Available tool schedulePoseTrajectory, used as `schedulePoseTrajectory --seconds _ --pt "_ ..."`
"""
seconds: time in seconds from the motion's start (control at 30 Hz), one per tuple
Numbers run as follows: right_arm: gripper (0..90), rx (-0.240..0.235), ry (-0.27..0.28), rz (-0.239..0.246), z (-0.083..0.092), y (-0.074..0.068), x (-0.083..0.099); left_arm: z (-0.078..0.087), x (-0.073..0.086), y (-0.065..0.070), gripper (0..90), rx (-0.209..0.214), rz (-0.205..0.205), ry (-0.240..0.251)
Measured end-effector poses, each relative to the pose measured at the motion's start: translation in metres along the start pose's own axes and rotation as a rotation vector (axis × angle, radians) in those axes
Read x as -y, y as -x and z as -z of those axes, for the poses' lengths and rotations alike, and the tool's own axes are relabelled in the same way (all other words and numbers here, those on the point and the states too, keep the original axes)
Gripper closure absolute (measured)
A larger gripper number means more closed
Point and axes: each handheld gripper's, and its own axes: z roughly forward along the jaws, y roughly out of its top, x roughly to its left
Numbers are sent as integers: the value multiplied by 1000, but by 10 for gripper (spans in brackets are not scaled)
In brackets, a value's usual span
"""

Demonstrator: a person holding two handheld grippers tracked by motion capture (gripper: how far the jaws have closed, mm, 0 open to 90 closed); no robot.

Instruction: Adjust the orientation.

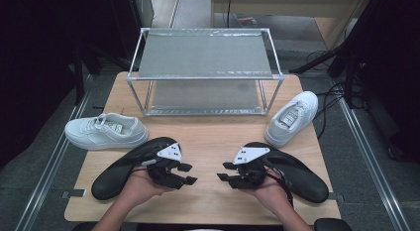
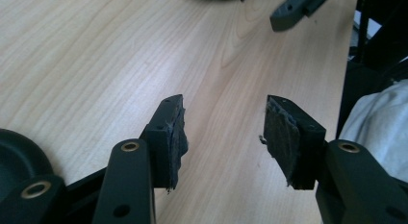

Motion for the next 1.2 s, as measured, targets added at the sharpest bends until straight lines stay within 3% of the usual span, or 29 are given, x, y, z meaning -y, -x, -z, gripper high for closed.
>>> schedulePoseTrajectory --seconds 0.13,0.23,0.33,0.4,0.47,0.6,0.73,0.83,1.0,1.07,1.2 --pt "576 5 7 4 2 2 1 2 0 1 458 -16 2 -11" --pt "518 16 3 -28 5 2 0 6 -1 0 454 -25 15 -10" --pt "442 -3 -24 -68 4 0 -3 8 0 -1 446 -16 33 -2" --pt "364 19 -32 -45 2 -3 -2 10 0 -1 446 -32 33 1" --pt "359 28 -41 -43 0 -5 -1 11 1 -1 432 -35 46 0" --pt "390 11 -28 -47 2 -8 -2 14 2 0 433 -28 40 -6" --pt "508 -15 4 -7 5 -7 -2 19 5 -1 433 -39 64 -6" --pt "535 -36 17 -40 7 -5 -4 30 9 -3 433 -49 73 5" --pt "559 -39 31 -18 12 -1 -2 40 17 -6 437 -65 82 -7" --pt "577 -51 57 -23 13 3 0 43 18 -7 437 -67 80 -7" --pt "569 -37 55 -36 14 5 0 54 26 -12 437 -87 90 0"
